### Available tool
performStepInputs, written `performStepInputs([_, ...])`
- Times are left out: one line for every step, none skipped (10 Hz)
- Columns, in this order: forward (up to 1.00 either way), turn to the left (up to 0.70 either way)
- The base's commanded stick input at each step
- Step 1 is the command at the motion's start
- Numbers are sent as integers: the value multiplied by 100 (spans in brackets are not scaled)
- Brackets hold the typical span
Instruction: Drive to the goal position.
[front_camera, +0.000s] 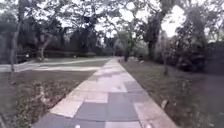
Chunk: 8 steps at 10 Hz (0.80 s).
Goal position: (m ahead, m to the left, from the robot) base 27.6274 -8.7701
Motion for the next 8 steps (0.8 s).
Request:
performStepInputs([70, -8])
performStepInputs([70, 0])
performStepInputs([70, 0])
performStepInputs([70, 0])
performStepInputs([70, 0])
performStepInputs([70, 0])
performStepInputs([70, 0])
performStepInputs([70, 0])
